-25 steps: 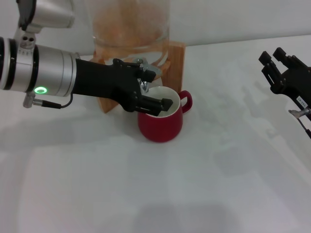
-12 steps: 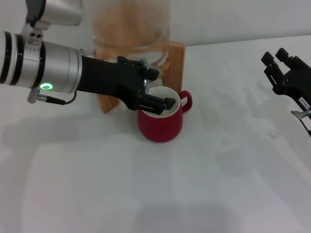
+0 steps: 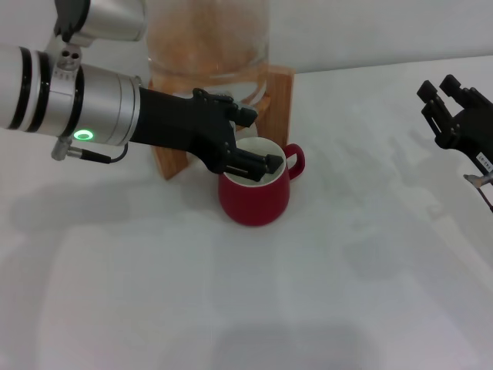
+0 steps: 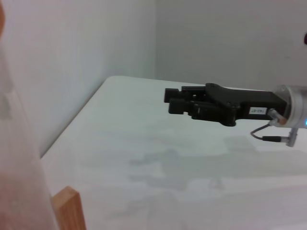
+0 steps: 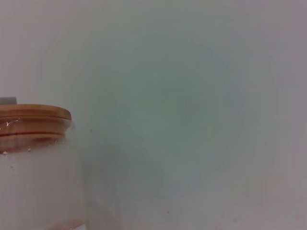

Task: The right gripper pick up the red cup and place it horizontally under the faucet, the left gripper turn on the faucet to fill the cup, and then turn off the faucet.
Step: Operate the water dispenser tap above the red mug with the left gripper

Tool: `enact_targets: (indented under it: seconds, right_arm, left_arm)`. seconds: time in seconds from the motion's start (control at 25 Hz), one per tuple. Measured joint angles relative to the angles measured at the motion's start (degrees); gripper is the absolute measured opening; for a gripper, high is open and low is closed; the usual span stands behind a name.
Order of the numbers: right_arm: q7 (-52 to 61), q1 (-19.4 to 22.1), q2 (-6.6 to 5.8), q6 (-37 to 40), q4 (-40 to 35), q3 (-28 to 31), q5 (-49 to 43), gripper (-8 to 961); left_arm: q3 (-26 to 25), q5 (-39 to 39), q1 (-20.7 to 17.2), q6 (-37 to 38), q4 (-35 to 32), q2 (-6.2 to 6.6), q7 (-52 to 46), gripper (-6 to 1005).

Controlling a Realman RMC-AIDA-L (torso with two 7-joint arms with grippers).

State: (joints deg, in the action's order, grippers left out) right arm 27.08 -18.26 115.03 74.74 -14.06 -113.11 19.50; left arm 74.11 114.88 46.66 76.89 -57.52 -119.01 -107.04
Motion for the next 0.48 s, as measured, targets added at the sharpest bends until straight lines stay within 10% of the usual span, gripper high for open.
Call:
enact_targets:
  seconds: [0.48]
  right_arm:
    - [0.18,0.15,-0.07,0.73,0.46,0.09,0.1,382]
  left_arm:
    - [-0.02,0.01,0.2,-0.8,0.39,0.01,0.76,861]
